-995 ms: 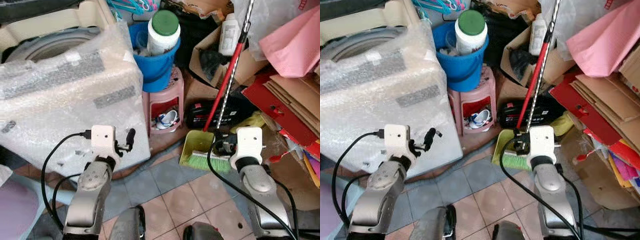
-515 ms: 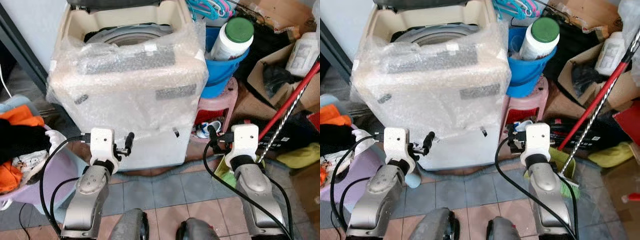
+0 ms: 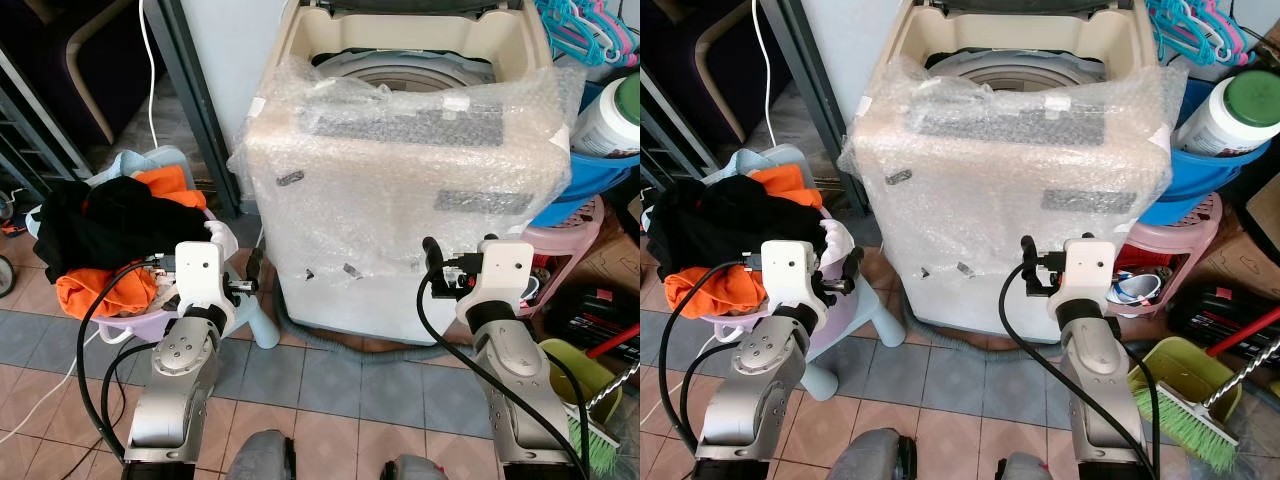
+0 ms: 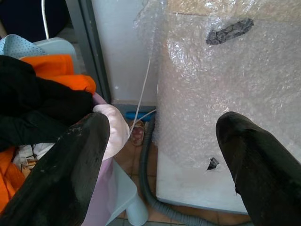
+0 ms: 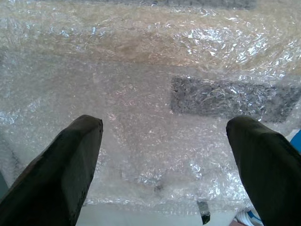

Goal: Clothes washing

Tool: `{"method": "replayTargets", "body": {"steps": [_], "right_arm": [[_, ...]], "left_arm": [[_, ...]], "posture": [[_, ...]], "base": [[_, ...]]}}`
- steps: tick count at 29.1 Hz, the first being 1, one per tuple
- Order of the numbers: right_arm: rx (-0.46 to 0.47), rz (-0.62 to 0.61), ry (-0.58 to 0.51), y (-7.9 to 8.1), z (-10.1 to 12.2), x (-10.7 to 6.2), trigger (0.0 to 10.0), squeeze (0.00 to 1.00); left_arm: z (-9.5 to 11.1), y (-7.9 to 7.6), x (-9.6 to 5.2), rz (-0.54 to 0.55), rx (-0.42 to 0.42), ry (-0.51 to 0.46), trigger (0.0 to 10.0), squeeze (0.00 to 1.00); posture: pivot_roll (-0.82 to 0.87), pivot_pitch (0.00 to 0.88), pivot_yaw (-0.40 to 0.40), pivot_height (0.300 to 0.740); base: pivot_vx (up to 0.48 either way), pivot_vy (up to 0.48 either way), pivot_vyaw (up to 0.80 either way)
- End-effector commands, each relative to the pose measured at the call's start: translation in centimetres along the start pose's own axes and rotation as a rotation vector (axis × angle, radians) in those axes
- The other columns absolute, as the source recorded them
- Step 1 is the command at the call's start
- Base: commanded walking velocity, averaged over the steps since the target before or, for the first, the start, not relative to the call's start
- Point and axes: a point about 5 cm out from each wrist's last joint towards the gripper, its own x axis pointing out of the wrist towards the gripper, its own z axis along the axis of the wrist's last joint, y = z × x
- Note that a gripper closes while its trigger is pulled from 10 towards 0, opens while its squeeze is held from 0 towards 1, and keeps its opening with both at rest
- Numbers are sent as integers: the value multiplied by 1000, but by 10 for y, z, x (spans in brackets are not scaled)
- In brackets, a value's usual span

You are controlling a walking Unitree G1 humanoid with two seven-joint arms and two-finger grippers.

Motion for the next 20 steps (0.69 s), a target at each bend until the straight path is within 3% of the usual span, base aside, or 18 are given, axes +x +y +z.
{"method": "replayTargets", "body": {"steps": [1, 3, 6, 10, 12, 13, 14, 16, 18, 19, 20], "right_arm": [[-33, 16, 13, 5, -2, -2, 10000, 0], [-82, 23, 15, 5, -2, -1, 10000, 0], [-58, 42, 11, 8, -2, 1, 10000, 0], [-90, 48, 4, 11, 2, 4, 10000, 0], [-72, 97, 18, 16, 4, 3, 10000, 0], [-45, 135, -34, 19, 10, 0, 10000, 0], [-38, 145, -49, 19, 11, 0, 10000, 0], [-52, 160, -47, 22, 9, -4, 10000, 0], [-47, 159, -46, 22, 8, -5, 10000, 0], [-46, 159, -46, 22, 8, -5, 10000, 0], [-44, 163, -47, 23, 8, -4, 10000, 0]], "left_arm": [[-2, 4, -1, 14, 1, 9, 10000, 0], [-3, 2, -2, 16, -1, 6, 10000, 0], [-2, 0, -1, 21, -21, 2, 10000, 0], [-1, -2, 1, 19, -9, -11, 10000, 0], [1, -1, 2, 27, 30, -21, 10000, 0], [7, -3, 3, 26, 175, -67, 10000, 0], [8, -4, 3, 25, 215, -81, 10000, 0], [6, -5, 3, 26, 67, -34, 10000, 0], [3, -3, 3, 31, 29, -16, 10000, 0], [2, -3, 3, 31, 24, -12, 10000, 0], [-3, 2, 2, 51, 105, 12, 10000, 0]], "posture": [[-5, 115, 48, 740], [-10, 114, 45, 740], [-15, 114, 38, 740], [-22, 114, 37, 740], [-22, 113, 36, 740], [-21, 116, 36, 740], [-21, 116, 36, 740], [-20, 117, 39, 740], [-21, 116, 42, 740], [-21, 116, 42, 740], [-21, 117, 43, 740]], "base": [[0, 480, 0], [0, 480, 0], [0, 431, 0], [0, 0, 0], [0, 0, 0], [0, 0, 0], [0, 0, 0], [0, 0, 769], [0, 0, 769], [0, 0, 769], [0, 0, 769]]}}
